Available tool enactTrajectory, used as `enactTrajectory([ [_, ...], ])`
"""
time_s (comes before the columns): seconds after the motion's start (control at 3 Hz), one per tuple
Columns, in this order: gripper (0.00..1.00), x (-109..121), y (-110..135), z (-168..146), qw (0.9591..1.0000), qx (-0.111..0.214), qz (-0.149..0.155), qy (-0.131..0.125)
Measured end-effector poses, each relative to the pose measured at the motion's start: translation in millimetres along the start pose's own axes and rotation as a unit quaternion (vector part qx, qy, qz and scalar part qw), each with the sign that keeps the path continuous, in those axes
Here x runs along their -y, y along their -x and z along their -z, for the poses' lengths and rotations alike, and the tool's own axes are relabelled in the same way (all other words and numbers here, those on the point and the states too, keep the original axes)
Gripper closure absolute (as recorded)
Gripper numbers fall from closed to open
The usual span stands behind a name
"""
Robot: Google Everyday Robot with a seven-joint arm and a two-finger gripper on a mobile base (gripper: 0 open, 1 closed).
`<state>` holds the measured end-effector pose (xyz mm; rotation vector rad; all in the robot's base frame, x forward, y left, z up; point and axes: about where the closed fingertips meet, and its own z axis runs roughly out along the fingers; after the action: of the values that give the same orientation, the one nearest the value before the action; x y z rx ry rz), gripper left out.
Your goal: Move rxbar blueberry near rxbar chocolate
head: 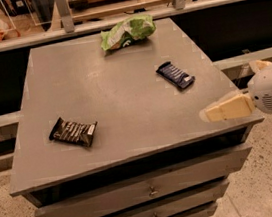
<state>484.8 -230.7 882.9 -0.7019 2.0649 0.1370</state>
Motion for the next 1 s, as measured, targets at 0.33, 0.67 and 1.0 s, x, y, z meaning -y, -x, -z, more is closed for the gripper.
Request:
enactTrajectory([
  [0.33, 0.00, -2, 11, -15, 0.9993, 0.036, -0.005, -0.010],
  [0.67, 0.00, -6, 20, -35, 0.9980, 0.060, -0.013, -0.012],
  [1.0, 0.00, -8, 25, -56, 0.9960, 0.083, -0.033, -0.009],
])
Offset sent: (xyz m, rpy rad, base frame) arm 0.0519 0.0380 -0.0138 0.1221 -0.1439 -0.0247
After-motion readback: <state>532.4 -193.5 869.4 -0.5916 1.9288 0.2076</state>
